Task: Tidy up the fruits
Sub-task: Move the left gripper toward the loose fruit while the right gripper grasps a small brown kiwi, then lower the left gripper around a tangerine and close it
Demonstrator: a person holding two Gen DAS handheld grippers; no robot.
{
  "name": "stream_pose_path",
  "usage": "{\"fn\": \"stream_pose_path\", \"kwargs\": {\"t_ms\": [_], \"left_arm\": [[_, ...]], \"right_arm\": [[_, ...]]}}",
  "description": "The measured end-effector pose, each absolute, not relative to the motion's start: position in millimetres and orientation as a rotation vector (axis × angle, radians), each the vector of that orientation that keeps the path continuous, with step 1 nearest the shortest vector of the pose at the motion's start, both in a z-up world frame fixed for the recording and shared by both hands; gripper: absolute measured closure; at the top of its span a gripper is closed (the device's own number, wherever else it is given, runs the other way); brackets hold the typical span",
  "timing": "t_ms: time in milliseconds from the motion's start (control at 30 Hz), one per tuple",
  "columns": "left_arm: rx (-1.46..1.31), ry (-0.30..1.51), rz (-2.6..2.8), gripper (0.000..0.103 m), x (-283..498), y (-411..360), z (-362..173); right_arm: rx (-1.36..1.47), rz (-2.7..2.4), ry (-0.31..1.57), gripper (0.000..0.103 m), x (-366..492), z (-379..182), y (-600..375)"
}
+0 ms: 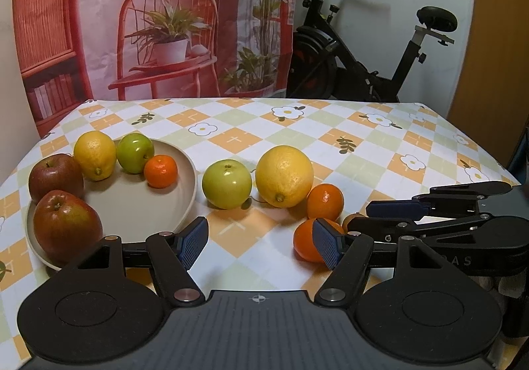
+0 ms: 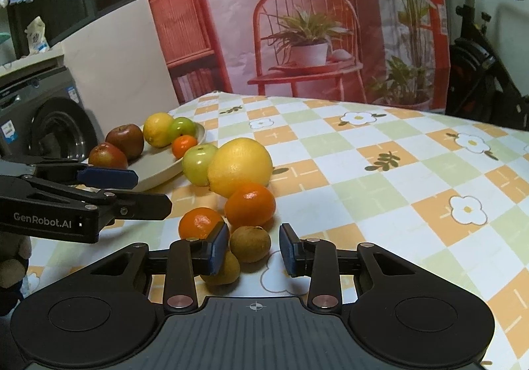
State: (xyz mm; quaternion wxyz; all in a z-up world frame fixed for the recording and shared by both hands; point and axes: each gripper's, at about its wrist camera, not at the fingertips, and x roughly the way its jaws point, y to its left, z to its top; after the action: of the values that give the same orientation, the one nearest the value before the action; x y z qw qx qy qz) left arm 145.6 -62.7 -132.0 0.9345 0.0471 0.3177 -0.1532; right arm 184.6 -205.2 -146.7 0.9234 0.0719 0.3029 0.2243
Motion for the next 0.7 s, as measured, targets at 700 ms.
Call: {"fn": "stream_pose_path", "kwargs": {"t_ms": [700], "left_arm": [[0.096,0.658,-0.333,0.031,143.6,-64.5,-134.1]], "right_arm": [[0.214,0.487,0.658,0.078,192.8,-150.5,-212.0]]}}
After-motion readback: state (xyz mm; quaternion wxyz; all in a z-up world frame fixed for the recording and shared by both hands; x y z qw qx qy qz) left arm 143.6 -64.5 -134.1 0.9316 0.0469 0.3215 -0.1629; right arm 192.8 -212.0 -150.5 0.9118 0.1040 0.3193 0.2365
